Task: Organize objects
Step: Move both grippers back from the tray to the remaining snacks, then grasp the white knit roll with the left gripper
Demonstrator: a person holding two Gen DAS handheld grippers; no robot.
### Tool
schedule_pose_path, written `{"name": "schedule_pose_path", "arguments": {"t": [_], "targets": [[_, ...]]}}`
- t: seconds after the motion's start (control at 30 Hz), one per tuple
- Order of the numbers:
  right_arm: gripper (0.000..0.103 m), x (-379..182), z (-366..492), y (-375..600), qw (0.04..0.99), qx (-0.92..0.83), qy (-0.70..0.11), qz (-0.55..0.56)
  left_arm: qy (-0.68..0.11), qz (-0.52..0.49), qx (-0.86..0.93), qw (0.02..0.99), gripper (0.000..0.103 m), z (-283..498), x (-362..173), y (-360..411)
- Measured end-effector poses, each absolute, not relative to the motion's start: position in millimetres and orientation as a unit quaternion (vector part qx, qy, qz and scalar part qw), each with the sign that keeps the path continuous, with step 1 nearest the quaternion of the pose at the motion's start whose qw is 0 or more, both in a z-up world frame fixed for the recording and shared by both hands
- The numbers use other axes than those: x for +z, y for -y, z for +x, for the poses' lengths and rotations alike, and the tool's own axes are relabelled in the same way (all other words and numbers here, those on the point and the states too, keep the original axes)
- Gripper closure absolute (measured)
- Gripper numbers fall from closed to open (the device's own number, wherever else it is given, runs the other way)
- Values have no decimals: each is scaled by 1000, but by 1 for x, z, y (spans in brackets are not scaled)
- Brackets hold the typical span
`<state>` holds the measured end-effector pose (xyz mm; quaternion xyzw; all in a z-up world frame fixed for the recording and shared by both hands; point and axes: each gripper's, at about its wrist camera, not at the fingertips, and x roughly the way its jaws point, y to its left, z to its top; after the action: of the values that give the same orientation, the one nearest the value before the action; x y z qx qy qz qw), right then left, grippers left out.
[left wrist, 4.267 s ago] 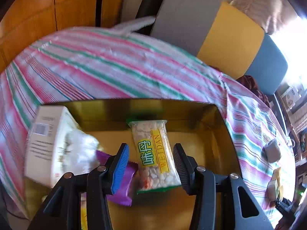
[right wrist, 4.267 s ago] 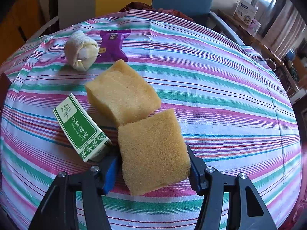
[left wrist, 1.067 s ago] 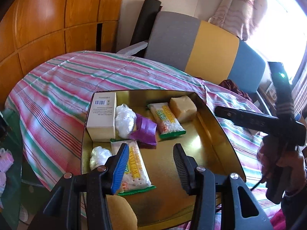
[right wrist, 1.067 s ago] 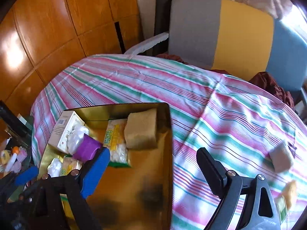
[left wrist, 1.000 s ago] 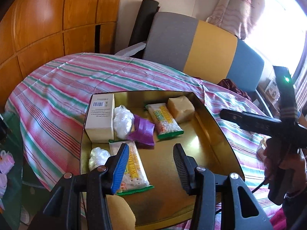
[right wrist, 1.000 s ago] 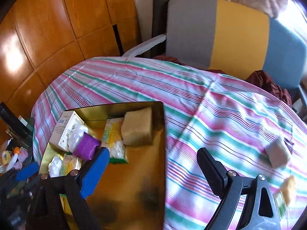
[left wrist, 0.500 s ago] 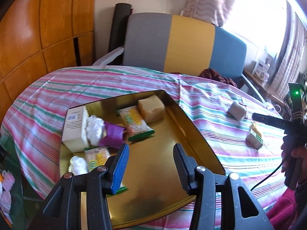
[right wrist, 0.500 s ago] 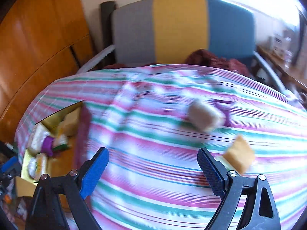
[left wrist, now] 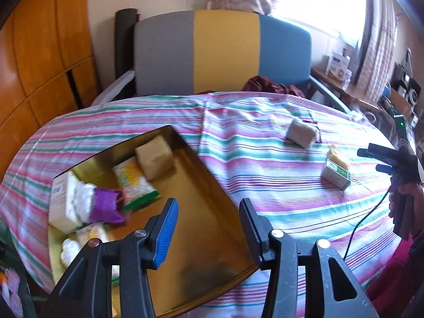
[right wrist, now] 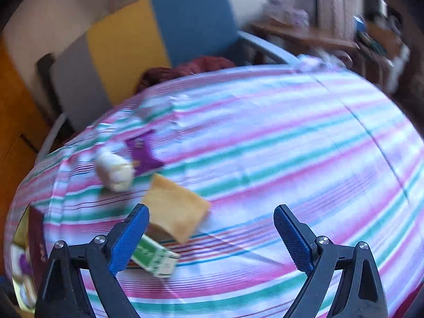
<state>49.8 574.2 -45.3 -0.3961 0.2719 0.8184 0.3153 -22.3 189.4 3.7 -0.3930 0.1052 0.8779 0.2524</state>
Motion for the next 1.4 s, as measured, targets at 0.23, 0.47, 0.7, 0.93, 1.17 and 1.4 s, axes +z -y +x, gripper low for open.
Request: {"name": "schedule_pose_path", "arguments": {"t": [0.23,0.47,0.7,0.93,1.17,1.4], "targets": [[7,-52,62,-588,328,796,-318,-397,-117,-403,861,288,55,-29,0,-242],[7,-49,65,-588,328,794,-327,-395,-105,-437,833,323,55,-49,-10,-298],[7,-52,66,-591,319,787,-352,-394,-47,-488,798,351,48,-78,-24,-347],[7,-48,68,-593,315,789,-361,-384,36,-547,763,341,32,-119,-50,-392],[7,-53,65,-593,306,786,-368,-390,93,-567,748,331,20,-146,-68,-433],[7,-55,63,-594,304,785,-373,-390,68,-592,743,305,18,-162,-98,-465]]}}
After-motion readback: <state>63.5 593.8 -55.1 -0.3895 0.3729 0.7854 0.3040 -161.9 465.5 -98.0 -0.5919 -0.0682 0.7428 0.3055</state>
